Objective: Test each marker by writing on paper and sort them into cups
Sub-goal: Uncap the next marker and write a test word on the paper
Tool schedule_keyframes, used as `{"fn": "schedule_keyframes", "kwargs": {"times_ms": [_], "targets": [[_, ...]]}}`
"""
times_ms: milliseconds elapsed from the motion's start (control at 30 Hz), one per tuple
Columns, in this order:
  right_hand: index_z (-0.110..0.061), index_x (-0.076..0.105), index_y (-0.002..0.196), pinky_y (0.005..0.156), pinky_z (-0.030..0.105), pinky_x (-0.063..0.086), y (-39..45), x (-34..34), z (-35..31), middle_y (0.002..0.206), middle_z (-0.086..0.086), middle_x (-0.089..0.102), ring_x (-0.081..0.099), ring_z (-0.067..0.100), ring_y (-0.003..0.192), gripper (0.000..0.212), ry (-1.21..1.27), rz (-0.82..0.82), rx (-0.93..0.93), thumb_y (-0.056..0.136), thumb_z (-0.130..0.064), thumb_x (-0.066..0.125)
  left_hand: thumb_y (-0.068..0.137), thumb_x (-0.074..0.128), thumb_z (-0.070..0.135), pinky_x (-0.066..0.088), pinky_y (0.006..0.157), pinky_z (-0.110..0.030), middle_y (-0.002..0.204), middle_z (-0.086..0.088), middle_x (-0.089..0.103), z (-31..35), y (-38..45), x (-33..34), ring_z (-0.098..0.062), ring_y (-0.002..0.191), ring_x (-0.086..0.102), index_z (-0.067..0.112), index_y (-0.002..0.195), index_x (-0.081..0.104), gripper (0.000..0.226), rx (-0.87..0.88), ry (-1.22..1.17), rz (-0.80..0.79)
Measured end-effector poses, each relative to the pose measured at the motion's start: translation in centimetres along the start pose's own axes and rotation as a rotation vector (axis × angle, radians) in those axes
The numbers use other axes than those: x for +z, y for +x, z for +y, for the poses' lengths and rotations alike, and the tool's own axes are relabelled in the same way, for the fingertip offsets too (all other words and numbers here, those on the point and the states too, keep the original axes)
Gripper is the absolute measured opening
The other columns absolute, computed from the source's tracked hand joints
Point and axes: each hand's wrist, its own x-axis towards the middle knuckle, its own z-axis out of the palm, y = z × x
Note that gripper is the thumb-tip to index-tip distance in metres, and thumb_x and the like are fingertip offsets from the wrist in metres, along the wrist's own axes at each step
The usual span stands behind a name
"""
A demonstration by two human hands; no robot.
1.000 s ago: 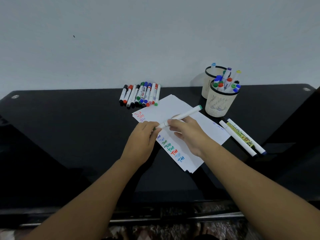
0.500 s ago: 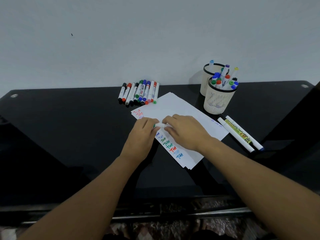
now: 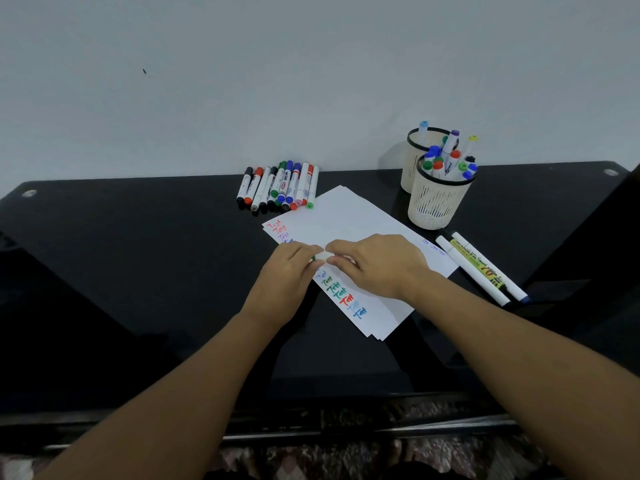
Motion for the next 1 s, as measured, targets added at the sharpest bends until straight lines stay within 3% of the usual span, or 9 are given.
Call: {"fn": "schedule_keyframes", "kwargs": {"times_ms": [167,333,467,533,667,767,833,933,1000], "targets": [[-0.04,0.037,0.145,0.079,0.042,0.055,-0.3,-0.4,-0.3,0.115,-0.006,0.071,0.067,0.021,0.097,0.043,0.034,-0.03,0.018,0.108,-0.058,0.026,0.1,0.064,0.019,0.043,0.087,-0.024,0.107,-0.006,0.066,0.1,0.1,0.0,-0.018,0.101,0.056,0.006,0.118,0.067,0.023,-0.035,-0.005,0.007],[-0.028,0.029,0.136,0.064,0.04,0.042,-1.2,-0.7,0.5,0.086,-0.003,0.054,0.056,0.025,0.073,0.032,0.373,-0.003,0.135,0.106,-0.02,0.037,0.101,0.063,0.021,0.046,0.089,-0.027,0.115,-0.004,0.063,-0.1,0.2,-0.1,-0.018,0.107,0.055,0.009,0.124,0.065,0.026,-0.119,-0.014,0.033],[-0.031,0.059,0.117,0.083,0.037,0.047,-2.2,-0.6,1.1,0.108,0.002,0.06,0.061,0.022,0.095,0.029,0.5,0.071,0.2,0.106,-0.014,0.037,0.101,0.061,0.022,0.05,0.085,-0.032,0.111,0.0,0.061,0.1,0.1,-0.2,-0.016,0.104,0.051,0.015,0.135,0.063,0.035,-0.156,-0.01,0.01],[-0.03,0.069,0.113,0.091,0.032,0.049,-3.0,-0.8,0.9,0.112,-0.004,0.065,0.065,0.016,0.099,0.035,0.76,0.084,0.307,0.105,-0.015,0.039,0.1,0.063,0.022,0.052,0.083,-0.04,0.101,0.0,0.061,-0.1,-0.2,-0.1,-0.018,0.096,0.051,0.017,0.132,0.066,0.033,-0.134,0.032,-0.023],[-0.037,0.058,0.121,0.096,0.033,0.053,-4.9,-0.4,1.0,0.107,-0.007,0.07,0.069,0.008,0.101,0.042,1.009,0.1,0.342,0.096,-0.004,0.051,0.098,0.064,0.026,0.052,0.086,-0.049,0.106,-0.004,0.057,0.2,-0.5,0.3,-0.023,0.1,0.047,0.019,0.131,0.067,0.034,-0.241,0.061,-0.084],[-0.035,0.049,0.109,0.089,0.036,0.053,-5.9,0.4,0.7,0.097,-0.005,0.071,0.069,0.015,0.096,0.031,1.108,0.17,0.367,0.095,-0.017,0.069,0.1,0.059,0.034,0.047,0.097,-0.044,0.123,-0.005,0.05,1.3,-1.2,0.0,-0.024,0.111,0.041,0.029,0.148,0.051,0.049,-0.261,0.035,-0.142],[-0.029,0.055,0.109,0.094,0.037,0.053,-6.3,0.9,0.1,0.089,-0.004,0.073,0.071,0.018,0.09,0.01,1.276,0.252,0.419,0.103,-0.032,0.062,0.1,0.055,0.045,0.04,0.106,-0.042,0.138,-0.003,0.043,1.9,-1.8,-0.3,-0.025,0.124,0.034,0.044,0.152,0.041,0.053,-0.241,0.009,-0.225],[-0.026,0.071,0.112,0.088,0.032,0.054,-7.0,1.6,-0.7,0.075,0.001,0.064,0.065,0.014,0.074,0.029,1.351,0.336,0.442,0.106,-0.046,0.051,0.091,0.044,0.072,0.032,0.116,-0.047,0.151,0.0,0.038,2.4,-2.9,-0.5,-0.026,0.139,0.026,0.055,0.144,0.045,0.056,-0.175,0.062,-0.297],[-0.024,0.074,0.11,0.085,0.03,0.051,-7.3,2.0,-0.8,0.072,-0.002,0.062,0.062,0.009,0.071,0.025,1.3,0.369,0.451,0.106,-0.039,0.053,0.084,0.04,0.082,0.03,0.117,-0.05,0.152,0.004,0.038,2.6,-3.1,-0.5,-0.024,0.141,0.026,0.055,0.139,0.051,0.063,-0.149,0.112,-0.305]]}}
